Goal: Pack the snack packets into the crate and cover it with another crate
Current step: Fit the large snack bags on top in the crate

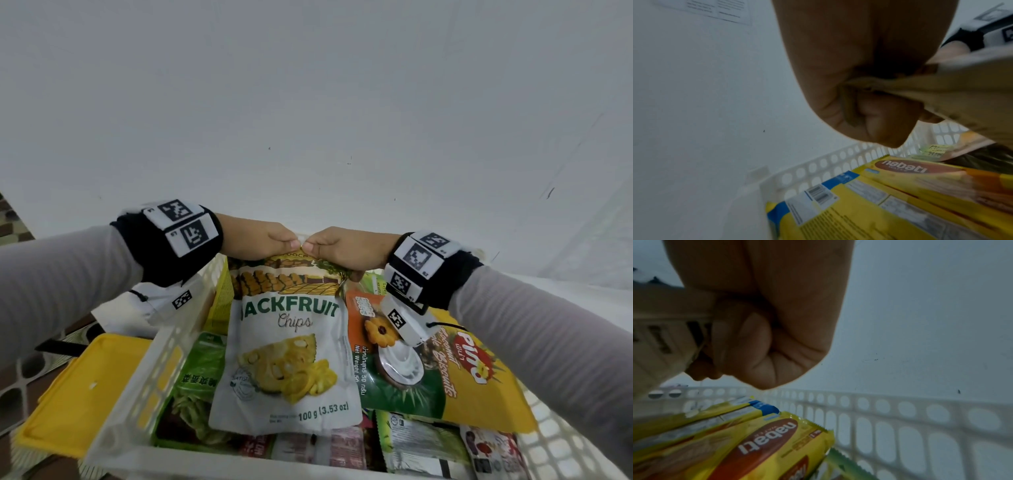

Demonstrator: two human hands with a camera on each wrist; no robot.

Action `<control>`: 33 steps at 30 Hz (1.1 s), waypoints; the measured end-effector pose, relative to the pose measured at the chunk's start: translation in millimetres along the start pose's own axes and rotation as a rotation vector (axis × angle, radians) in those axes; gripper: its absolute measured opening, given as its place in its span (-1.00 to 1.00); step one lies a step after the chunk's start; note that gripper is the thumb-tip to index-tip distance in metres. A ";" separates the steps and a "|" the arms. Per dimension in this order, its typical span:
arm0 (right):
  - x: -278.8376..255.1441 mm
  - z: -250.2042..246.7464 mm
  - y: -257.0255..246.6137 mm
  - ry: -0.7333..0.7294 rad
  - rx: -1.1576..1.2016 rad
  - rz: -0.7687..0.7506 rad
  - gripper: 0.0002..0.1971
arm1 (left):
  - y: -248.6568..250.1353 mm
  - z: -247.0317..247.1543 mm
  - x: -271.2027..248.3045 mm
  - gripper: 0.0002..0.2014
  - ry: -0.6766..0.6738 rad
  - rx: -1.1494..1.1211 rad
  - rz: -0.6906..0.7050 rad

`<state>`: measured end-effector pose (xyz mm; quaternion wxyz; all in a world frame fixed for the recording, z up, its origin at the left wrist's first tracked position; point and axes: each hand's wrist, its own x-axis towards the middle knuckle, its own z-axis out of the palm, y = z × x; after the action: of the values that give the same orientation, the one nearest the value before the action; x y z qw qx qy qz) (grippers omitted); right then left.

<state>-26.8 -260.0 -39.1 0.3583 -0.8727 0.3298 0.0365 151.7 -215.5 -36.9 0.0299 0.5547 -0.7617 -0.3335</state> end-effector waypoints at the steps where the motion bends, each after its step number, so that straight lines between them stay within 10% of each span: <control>1: 0.4 -0.1 0.2 0.018 -0.008 -0.013 -0.69 | -0.1 -0.9 1.5 -0.60 0.001 0.013 0.001; 15: -0.5 -7.9 35.3 -0.092 0.332 -0.027 -0.80 | -14.8 -17.4 1.4 -0.71 -0.130 -0.113 -0.011; 33: 17.3 -9.7 57.2 -0.128 0.065 0.198 -0.80 | -11.8 -11.7 28.2 -0.82 -0.165 0.554 -0.255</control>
<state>-49.4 -305.9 -71.5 0.4012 -0.8198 0.3917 0.1166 155.6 -247.4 -43.3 -0.2264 0.6037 -0.7478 -0.1585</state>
